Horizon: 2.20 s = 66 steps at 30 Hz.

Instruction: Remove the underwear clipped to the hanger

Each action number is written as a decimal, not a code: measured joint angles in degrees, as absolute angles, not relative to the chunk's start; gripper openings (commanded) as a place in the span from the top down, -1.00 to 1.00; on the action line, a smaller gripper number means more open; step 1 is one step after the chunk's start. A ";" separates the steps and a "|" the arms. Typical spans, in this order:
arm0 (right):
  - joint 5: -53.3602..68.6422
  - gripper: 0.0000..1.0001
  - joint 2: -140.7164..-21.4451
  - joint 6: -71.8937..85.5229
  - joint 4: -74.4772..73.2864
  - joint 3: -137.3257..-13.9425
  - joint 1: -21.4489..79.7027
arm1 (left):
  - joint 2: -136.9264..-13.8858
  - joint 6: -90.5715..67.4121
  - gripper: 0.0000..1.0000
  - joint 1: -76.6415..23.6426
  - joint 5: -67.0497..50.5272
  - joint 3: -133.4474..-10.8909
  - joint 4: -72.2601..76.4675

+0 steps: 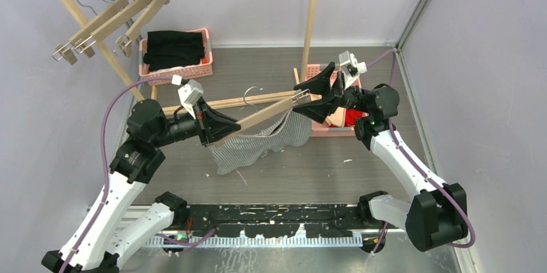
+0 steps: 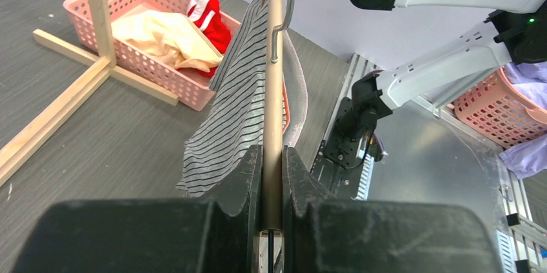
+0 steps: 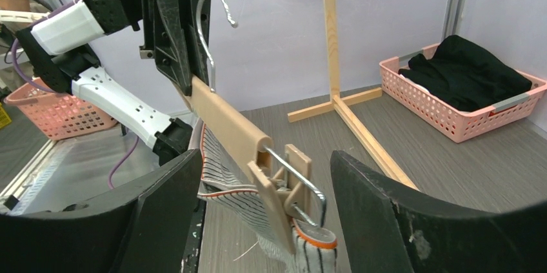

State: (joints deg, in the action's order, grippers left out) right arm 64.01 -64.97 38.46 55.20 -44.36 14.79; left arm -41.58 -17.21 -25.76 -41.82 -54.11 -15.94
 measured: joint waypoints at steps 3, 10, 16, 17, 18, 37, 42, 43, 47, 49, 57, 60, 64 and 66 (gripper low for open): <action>64.01 -0.57 -64.97 37.10 53.54 -44.51 14.90 | -41.56 -17.82 0.99 -25.76 -42.76 -54.11 -15.40; 63.92 -0.06 -64.97 35.88 51.81 -45.19 15.09 | -40.77 -18.70 1.00 -25.76 -43.38 -54.11 -15.38; 64.69 0.98 -64.60 36.36 51.40 -45.50 15.62 | -40.73 -18.52 1.00 -25.50 -43.57 -54.06 -15.51; 64.82 0.98 -64.47 36.80 51.33 -45.50 15.59 | -40.73 -18.41 1.00 -25.50 -43.81 -54.06 -15.57; 64.88 0.98 -64.27 37.17 51.35 -45.50 15.62 | -40.73 -18.41 1.00 -25.50 -43.99 -54.06 -15.57; 55.94 -0.73 -61.87 36.53 55.05 -42.13 17.58 | -40.75 -23.31 1.00 -25.52 -44.18 -52.64 -5.80; 49.65 -0.72 -61.54 39.03 62.28 -38.15 19.90 | -39.83 -28.93 0.99 -25.52 -42.65 -47.03 5.43; 48.66 -0.72 -61.54 39.35 63.35 -37.63 20.36 | -39.90 -29.98 0.99 -25.52 -42.41 -46.26 7.09; 44.93 -0.71 -62.35 41.17 69.54 -36.42 22.26 | -40.86 -33.69 0.99 -25.54 -41.28 -44.47 12.45; 43.83 -0.71 -63.61 42.30 72.69 -36.42 23.03 | -40.99 -35.09 0.99 -25.54 -40.66 -44.01 14.50; 40.77 -0.70 -71.59 45.65 80.16 -38.09 26.33 | -41.01 -38.35 0.99 -26.02 -39.44 -43.22 20.58; 39.90 -0.70 -72.95 46.37 81.47 -39.35 27.09 | -41.01 -38.63 0.99 -26.30 -39.31 -42.89 21.67; 39.27 -0.70 -73.43 46.70 82.98 -41.60 28.16 | -41.01 -39.07 0.99 -26.68 -39.27 -42.02 22.35; 39.03 -0.69 -73.60 46.72 83.40 -42.74 28.75 | -41.01 -39.35 0.99 -26.79 -39.22 -41.56 22.48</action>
State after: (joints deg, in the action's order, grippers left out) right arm 39.03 -73.60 46.72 83.40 -42.74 28.75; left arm -41.01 -39.35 -26.79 -39.22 -41.56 22.48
